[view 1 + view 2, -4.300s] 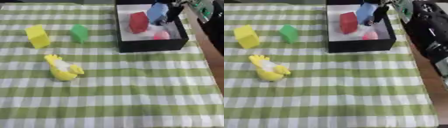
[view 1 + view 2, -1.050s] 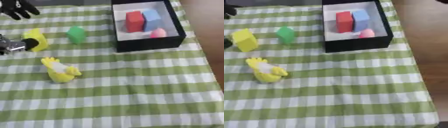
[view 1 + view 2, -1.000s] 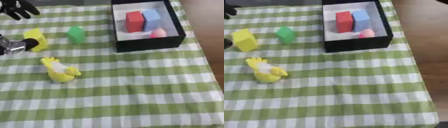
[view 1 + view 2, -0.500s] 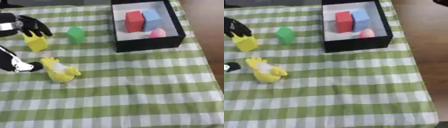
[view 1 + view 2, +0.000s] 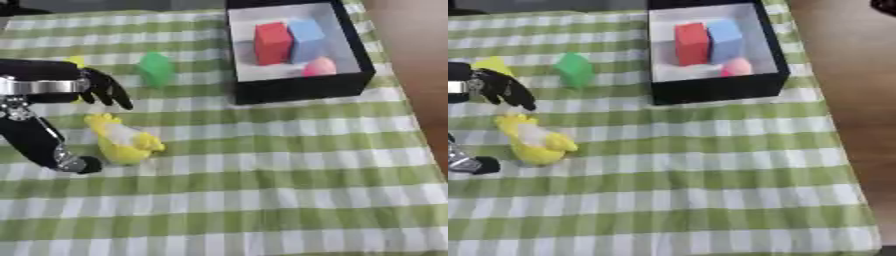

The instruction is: Pick up objects on the table and place them in the box.

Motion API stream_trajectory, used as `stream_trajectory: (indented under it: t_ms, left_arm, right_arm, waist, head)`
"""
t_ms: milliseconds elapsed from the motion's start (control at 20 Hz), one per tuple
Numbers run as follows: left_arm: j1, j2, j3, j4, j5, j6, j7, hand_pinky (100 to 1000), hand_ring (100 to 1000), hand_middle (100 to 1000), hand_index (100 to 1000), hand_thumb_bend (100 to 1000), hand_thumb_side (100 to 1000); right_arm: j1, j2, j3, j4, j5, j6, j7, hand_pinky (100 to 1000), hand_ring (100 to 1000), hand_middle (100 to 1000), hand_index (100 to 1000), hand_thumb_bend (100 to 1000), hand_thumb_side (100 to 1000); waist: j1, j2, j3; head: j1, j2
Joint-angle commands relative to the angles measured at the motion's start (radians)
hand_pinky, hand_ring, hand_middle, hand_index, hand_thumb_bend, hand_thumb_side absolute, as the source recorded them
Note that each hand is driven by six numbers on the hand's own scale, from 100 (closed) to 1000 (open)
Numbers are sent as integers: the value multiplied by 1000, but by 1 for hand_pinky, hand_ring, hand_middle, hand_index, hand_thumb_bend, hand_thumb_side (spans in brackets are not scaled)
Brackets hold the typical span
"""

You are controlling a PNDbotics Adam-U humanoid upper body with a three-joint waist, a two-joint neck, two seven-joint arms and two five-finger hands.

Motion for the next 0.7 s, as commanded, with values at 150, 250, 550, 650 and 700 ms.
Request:
stream_trajectory:
  t_ms: [150, 250, 550, 650, 700]
  left_arm:
    - [-43, -36, -28, -2, -141, 16, -40, 870, 880, 881, 881, 478, 100]
    - [-54, -59, -43, 15, -185, 6, -46, 873, 883, 885, 885, 473, 100]
    - [-63, -108, -70, 72, -264, -28, -59, 869, 881, 881, 877, 445, 100]
    - [-61, -118, -76, 94, -274, -38, -64, 865, 878, 876, 870, 427, 100]
    - [-59, -123, -80, 106, -277, -43, -68, 863, 876, 872, 867, 423, 100]
  right_arm:
    - [-7, -9, -4, -18, 2, 6, 0, 913, 742, 605, 796, 100, 222]
    - [-5, -5, -2, -18, 2, 9, 1, 914, 741, 604, 796, 100, 226]
    - [-1, 3, 0, -18, 1, 15, 4, 914, 740, 602, 795, 100, 233]
    - [0, 6, 0, -18, 1, 16, 4, 915, 739, 602, 795, 100, 236]
    - [0, 7, 0, -18, 0, 16, 3, 915, 739, 602, 795, 100, 237]
  waist:
    - [4, -17, -1]
    - [4, -16, -2]
    - [3, -12, -4]
    - [3, -11, -4]
    - [2, -10, -5]
  head:
    - [6, -2]
    - [7, -2]
    - [8, -2]
    - [8, -2]
    - [9, -2]
